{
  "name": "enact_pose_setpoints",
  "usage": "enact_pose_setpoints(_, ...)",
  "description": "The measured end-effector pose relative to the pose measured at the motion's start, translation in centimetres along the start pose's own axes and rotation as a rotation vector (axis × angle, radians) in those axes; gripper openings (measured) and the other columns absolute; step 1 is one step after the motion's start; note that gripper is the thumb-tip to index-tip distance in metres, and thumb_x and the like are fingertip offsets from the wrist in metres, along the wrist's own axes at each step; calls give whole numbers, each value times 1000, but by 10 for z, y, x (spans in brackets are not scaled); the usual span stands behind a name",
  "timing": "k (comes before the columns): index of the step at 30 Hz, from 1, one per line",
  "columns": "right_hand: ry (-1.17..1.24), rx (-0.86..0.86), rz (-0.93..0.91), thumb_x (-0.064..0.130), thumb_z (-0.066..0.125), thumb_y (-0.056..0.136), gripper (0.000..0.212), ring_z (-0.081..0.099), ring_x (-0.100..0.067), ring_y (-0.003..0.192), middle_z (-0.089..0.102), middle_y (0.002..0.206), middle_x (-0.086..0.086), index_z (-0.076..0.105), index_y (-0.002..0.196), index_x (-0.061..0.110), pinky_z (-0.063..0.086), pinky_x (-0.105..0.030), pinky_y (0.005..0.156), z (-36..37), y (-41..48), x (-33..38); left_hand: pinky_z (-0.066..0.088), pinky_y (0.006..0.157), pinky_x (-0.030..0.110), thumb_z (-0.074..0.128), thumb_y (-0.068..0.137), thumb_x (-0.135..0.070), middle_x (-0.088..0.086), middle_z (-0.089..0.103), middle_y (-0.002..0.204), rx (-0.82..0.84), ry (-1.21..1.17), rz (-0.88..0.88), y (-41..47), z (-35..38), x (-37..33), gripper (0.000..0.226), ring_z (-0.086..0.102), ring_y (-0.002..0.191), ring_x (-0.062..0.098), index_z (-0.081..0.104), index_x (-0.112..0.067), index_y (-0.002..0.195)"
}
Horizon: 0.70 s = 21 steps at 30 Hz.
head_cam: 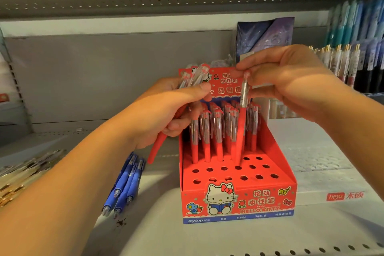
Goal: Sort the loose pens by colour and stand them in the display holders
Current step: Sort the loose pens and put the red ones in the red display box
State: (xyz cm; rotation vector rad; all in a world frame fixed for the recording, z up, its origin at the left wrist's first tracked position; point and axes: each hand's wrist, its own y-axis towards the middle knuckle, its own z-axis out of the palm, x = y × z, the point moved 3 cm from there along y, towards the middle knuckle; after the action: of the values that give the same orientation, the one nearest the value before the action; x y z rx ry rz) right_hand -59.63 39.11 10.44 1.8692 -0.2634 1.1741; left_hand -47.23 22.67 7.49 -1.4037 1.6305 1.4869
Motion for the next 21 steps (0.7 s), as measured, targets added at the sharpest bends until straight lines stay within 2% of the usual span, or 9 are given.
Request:
enact_pose_setpoints(5, -271, -21, -16, -14, 61, 80, 32, 74, -11, 73, 77, 77, 3, 75, 83, 14, 60, -24, 62, -3, 1, 1, 14, 39, 15, 46, 72, -14, 10, 52, 64, 16, -186, -46, -2, 0, -3, 17, 25, 43, 12, 46, -9, 88)
enact_pose_setpoints(8, -287, -25, -8, -13, 62, 81, 31, 74, -12, 75, 77, 79, 1, 75, 82, 16, 61, -29, 65, -4, 1, 0, 16, 38, 16, 33, 87, -5, 11, 53, 64, -26, -178, -36, -1, 1, -3, 17, 28, 44, 13, 50, -9, 88)
enact_pose_setpoints(11, -308, -42, -22, -12, 63, 80, 30, 74, -14, 76, 77, 80, -1, 75, 82, 15, 62, -32, 67, -7, 2, 0, 24, 37, 18, 35, 94, 0, 15, 57, 67, -2, -145, -6, 0, 3, -3, 21, 36, 44, 15, 54, -7, 88)
enact_pose_setpoints(14, -348, -40, -25, -11, 64, 79, 31, 74, -12, 76, 77, 79, 3, 75, 79, 18, 62, -31, 66, -8, 1, 1, 42, 43, 25, 38, 98, 1, 18, 65, 77, 92, -138, 3, -2, 6, -3, 21, 52, 49, 18, 58, -3, 96)
enact_pose_setpoints(17, -409, -57, -39, -8, 65, 78, 31, 73, -9, 74, 76, 77, 6, 76, 76, 20, 62, -33, 67, -9, 1, 2, 57, 59, 27, 41, 100, -3, 17, 73, 92, 158, -168, -32, -2, 7, -2, 21, 70, 71, 22, 57, 0, 114)
enact_pose_setpoints(21, -444, -64, -35, -4, 69, 78, 27, 73, -8, 72, 76, 76, 8, 76, 73, 21, 62, -34, 68, -11, 2, 3, 61, 73, 31, 45, 97, -6, 18, 74, 103, 177, -212, -44, -3, 7, -3, 22, 74, 89, 25, 58, -4, 114)
